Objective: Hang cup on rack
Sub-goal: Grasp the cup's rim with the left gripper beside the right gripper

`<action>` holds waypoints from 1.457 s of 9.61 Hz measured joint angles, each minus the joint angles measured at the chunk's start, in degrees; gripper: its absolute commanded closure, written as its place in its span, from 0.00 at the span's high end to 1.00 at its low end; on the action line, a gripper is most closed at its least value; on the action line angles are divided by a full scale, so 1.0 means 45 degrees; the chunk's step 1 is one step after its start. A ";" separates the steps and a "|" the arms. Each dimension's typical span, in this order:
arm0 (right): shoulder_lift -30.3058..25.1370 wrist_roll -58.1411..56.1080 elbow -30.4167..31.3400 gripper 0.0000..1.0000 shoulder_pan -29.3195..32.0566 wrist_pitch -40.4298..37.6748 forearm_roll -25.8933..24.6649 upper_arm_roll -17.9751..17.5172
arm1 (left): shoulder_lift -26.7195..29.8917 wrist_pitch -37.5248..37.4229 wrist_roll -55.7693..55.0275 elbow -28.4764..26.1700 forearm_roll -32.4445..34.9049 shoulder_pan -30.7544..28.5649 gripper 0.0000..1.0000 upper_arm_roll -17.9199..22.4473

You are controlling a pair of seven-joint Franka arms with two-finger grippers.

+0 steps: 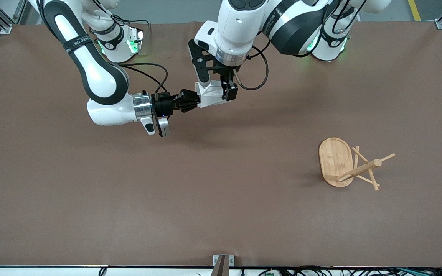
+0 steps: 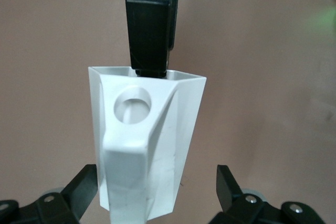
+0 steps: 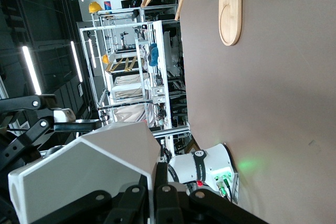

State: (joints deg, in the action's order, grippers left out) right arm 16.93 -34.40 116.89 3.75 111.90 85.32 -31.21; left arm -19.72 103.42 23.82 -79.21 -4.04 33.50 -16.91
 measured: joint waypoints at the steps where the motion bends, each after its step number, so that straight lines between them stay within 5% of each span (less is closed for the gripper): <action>1: -0.0001 -0.0002 0.0000 0.01 -0.0001 0.0000 0.0005 -0.0059 | -0.0005 0.0029 0.0018 -0.0016 0.0002 -0.0016 1.00 0.0007; 7: -0.0008 -0.0033 -0.0001 0.01 0.0000 0.0000 0.0279 -0.0113 | -0.0122 0.0176 0.0086 -0.0130 0.0002 -0.0019 0.97 0.0019; 10: -0.0013 -0.0050 0.0001 0.01 0.0000 -0.0002 0.0282 -0.0126 | -0.0164 0.0198 0.0093 -0.0140 0.0046 -0.0042 0.68 0.0036; 13: -0.0030 -0.0105 0.0006 0.01 -0.0001 0.0051 0.0307 -0.0139 | -0.0162 0.0228 0.0241 -0.0131 0.0195 -0.0072 0.21 0.0048; 14: -0.0030 -0.0116 0.0006 0.01 -0.0001 0.0063 0.0314 -0.0142 | -0.0162 0.0231 0.0264 -0.0131 0.0208 -0.0071 0.16 0.0047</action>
State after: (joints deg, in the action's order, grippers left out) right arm 16.79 -34.93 116.92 3.74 112.18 86.73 -31.85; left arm -20.45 104.46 25.01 -79.80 -3.10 33.18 -16.70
